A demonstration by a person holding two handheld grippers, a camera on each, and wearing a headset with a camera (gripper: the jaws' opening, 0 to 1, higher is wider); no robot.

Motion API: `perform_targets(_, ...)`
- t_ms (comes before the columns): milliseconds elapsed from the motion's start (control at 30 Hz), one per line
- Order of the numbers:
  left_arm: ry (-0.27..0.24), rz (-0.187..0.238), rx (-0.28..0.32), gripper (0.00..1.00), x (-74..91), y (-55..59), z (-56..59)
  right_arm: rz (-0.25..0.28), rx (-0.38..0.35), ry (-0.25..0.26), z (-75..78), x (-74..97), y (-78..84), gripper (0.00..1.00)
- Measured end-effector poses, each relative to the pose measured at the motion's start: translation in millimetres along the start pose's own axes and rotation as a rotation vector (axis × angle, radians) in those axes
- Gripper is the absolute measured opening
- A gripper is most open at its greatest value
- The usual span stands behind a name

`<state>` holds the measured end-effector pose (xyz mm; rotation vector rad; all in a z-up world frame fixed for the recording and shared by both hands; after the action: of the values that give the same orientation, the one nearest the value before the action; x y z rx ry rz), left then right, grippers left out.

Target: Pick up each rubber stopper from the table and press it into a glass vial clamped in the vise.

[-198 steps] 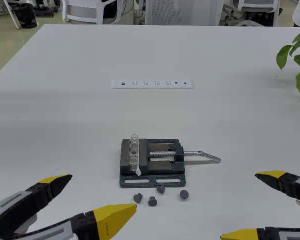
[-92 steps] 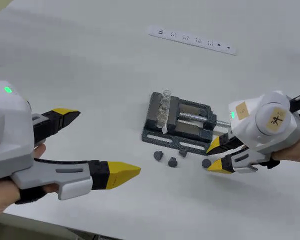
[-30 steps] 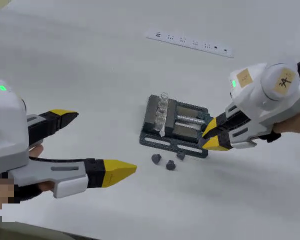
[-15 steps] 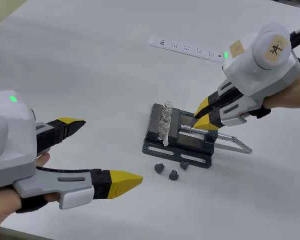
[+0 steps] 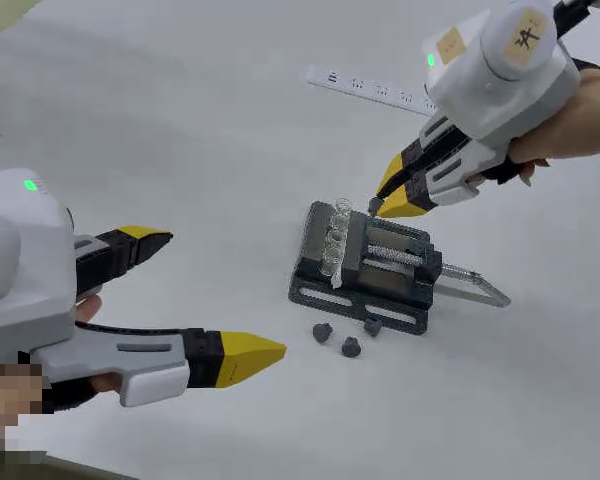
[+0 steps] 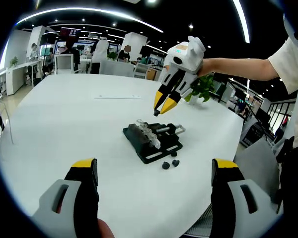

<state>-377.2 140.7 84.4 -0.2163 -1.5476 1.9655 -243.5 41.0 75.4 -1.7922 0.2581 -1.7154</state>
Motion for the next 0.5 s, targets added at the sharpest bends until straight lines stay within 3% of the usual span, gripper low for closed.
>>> perform_targets(167, -0.003, 0.002, 0.0, 0.94, -0.2, -0.3, -3.6, -0.011, 0.012, -0.017, 12.6, -3.5, -7.1, 0.06)
perform_targets(500, -0.012, 0.002, 0.008, 0.94, -0.5, 0.2, -4.5, -0.057, 0.052, -0.054, 21.6, -15.8, -13.4, 0.06)
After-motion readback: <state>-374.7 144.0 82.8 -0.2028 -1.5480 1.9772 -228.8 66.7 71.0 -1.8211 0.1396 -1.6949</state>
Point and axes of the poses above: the centre of the closed fingertips' face, and the gripper's own axes: x roughly backward along the fingers, z roughly to its right, y roughly out of its underside, the point moved 1 cm from there along x, roughly backward along the fingers, and after that the axes turned 10 degrees about z, right-handed, at the moved point
